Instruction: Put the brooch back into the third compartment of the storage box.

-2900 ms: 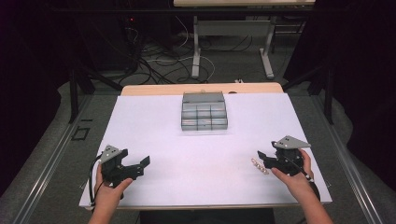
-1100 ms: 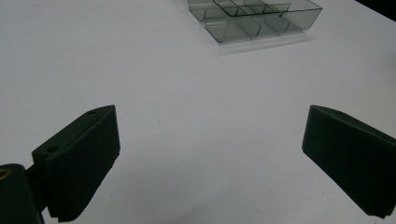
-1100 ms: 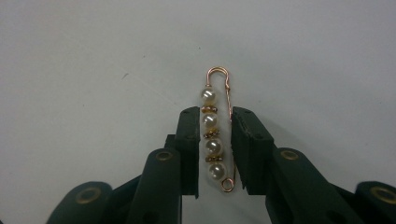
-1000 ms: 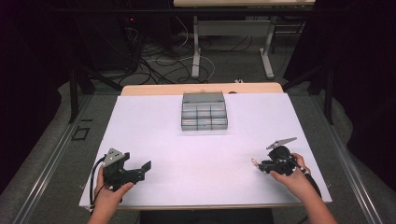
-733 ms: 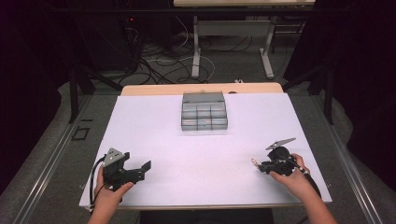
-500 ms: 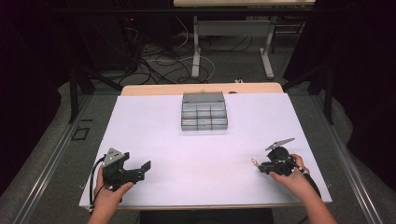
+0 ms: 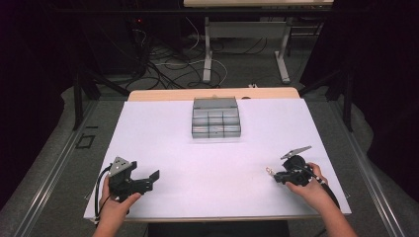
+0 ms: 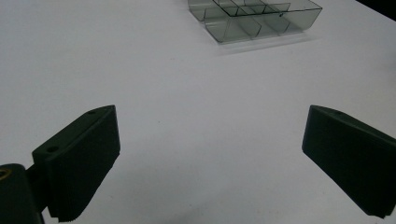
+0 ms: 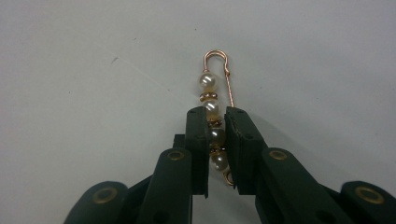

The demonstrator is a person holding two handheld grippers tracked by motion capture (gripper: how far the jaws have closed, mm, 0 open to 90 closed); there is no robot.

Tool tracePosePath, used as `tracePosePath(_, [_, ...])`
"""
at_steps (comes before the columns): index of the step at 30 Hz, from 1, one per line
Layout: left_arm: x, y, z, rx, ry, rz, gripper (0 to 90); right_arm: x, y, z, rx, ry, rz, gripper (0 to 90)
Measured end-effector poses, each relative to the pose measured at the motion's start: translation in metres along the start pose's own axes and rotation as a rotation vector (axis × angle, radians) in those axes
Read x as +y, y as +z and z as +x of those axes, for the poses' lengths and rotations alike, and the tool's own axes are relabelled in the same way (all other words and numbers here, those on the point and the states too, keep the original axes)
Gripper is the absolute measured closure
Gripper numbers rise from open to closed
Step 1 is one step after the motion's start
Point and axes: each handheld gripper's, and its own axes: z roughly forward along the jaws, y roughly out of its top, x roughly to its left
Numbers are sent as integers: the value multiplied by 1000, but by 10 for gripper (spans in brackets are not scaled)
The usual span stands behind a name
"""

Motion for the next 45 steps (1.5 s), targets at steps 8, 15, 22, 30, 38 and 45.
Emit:
tracePosePath(8, [0,0,0,0,-8,3,41,0,-1,1,5,-17,2,803])
tracePosePath(15, [-1,0,1,0,-9,5,42,1,-3,2,10,-9,-2,805])
tracePosePath(22, [-1,1,1,2,-2,2,44,1,-5,1,21,-20,-26,806])
tracePosePath(30, [-1,2,1,2,-6,4,46,2,-10,0,34,-16,-71,807])
tracePosePath(38, [-1,1,1,3,-15,10,52,3,-14,1,40,-13,-120,807])
tracePosePath(45, [-1,1,2,8,-12,4,54,4,-16,2,42,-23,-157,807])
